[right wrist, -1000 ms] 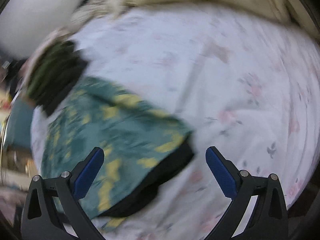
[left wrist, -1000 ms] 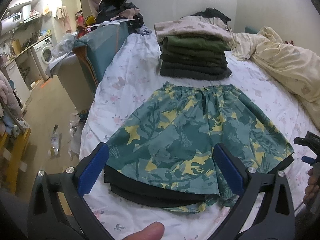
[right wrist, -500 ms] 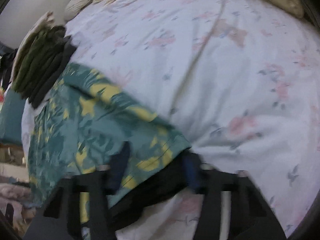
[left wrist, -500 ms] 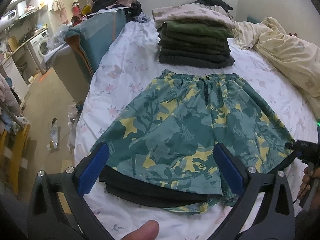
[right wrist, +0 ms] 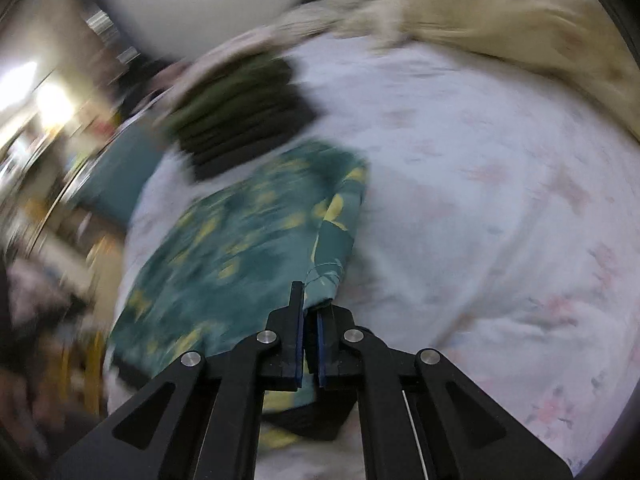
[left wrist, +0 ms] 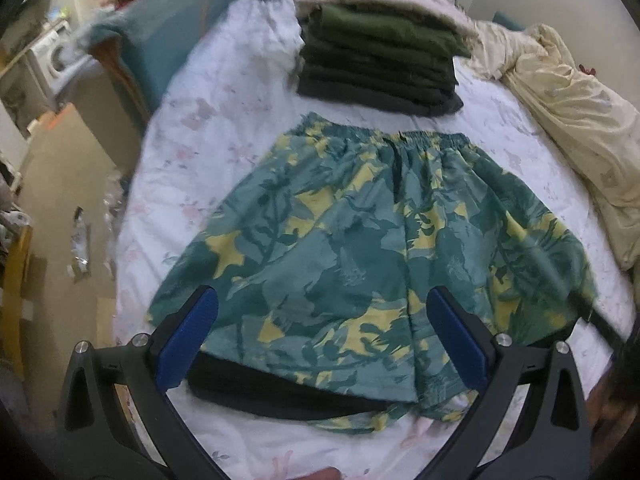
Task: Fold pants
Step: 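Grasp the leg hem of the camouflage shorts with the right gripper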
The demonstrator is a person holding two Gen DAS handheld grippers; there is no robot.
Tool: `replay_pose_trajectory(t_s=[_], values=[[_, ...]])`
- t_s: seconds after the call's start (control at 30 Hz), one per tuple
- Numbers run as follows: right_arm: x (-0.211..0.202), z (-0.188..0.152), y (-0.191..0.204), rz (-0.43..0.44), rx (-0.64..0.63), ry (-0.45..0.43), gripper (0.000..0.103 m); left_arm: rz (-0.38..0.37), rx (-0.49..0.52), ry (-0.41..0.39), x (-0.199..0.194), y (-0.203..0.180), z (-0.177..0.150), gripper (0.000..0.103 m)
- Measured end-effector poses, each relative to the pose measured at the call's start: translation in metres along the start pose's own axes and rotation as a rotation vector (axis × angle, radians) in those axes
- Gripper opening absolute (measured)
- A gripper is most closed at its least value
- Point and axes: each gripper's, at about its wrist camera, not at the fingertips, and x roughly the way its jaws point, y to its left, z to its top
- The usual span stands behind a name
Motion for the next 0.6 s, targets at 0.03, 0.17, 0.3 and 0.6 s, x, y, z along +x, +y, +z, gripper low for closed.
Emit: replay_pose_trajectory(t_s=[0.03, 0.17, 0.3, 0.6], values=[[0.004, -0.005, 0.011, 0.033, -0.031, 0.030, 0.004, -0.004, 0.022, 0.023, 0.007, -0.005, 0.009, 0.102], [0.033, -0.029, 0.035, 0.085, -0.072, 0.162, 0.004, -0.031, 0.129, 0.061, 0.032, -0.041, 0.045, 0.102], [0.062, -0.043, 0.035, 0.070, -0.039, 0.258, 0.004, -0.075, 0.190, 0.108, 0.064, -0.087, 0.083, 0.101], [0.077, -0.051, 0.025, 0.057, 0.002, 0.310, 0.004, -0.061, 0.367, 0.157, 0.158, -0.224, 0.143, 0.085]])
